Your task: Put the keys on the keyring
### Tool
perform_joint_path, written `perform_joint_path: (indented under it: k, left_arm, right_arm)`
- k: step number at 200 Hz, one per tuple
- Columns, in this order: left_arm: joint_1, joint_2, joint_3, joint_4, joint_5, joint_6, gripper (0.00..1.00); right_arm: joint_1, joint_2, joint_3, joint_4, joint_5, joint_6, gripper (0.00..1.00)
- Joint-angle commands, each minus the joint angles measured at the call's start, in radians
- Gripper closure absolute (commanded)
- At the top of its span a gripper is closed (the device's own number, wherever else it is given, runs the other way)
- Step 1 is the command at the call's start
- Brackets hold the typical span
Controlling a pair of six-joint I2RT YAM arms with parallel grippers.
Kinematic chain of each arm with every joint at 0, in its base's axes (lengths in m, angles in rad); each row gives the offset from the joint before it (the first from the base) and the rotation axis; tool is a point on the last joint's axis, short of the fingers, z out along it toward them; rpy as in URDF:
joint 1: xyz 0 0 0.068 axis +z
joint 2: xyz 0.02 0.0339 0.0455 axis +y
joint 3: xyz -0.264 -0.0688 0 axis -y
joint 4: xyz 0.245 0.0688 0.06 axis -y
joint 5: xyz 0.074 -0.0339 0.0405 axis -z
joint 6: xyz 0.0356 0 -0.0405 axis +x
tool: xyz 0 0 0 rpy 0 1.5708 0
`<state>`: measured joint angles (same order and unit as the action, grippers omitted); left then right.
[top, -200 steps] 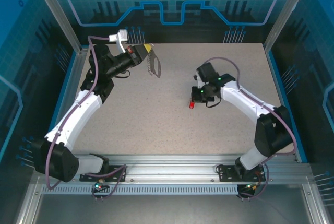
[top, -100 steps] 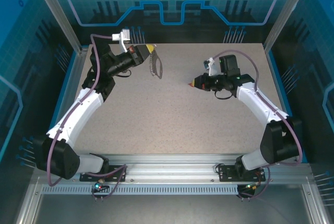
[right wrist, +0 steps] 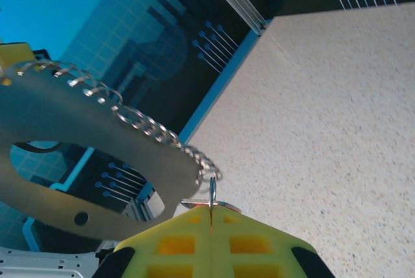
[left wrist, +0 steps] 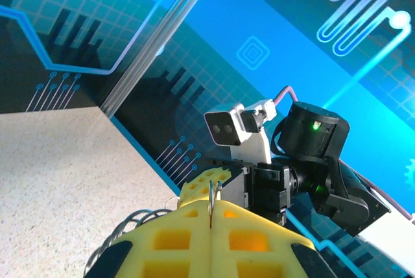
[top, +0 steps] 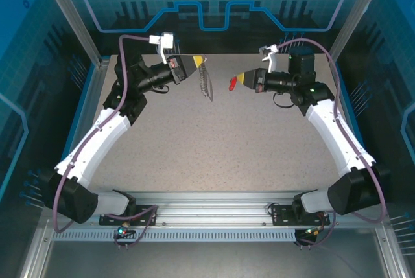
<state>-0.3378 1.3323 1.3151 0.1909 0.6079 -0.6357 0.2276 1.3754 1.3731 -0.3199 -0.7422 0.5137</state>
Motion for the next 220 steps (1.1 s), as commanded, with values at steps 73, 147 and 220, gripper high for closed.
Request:
perform_joint_path:
  k: [73,147,220]
  left_arm:
    - [-0.094,0.027,0.131,-0.140,-0.036,0.302,1.00]
    - [-0.171,0.005,0.142,-0.124,-0.283,0.544,1.00]
    - [-0.203,0.050,0.214,-0.127,-0.266,0.607,1.00]
  right_arm:
    - [-0.014,-0.072,0.190,-0.041,-0.064,-0.062,1.00]
    - [0.037,-0.057,0.243,-0.142,-0.069,-0.141,1.00]
    - [0.095,-0.001,0.363,-0.233,-0.040,-0.213,1.00]
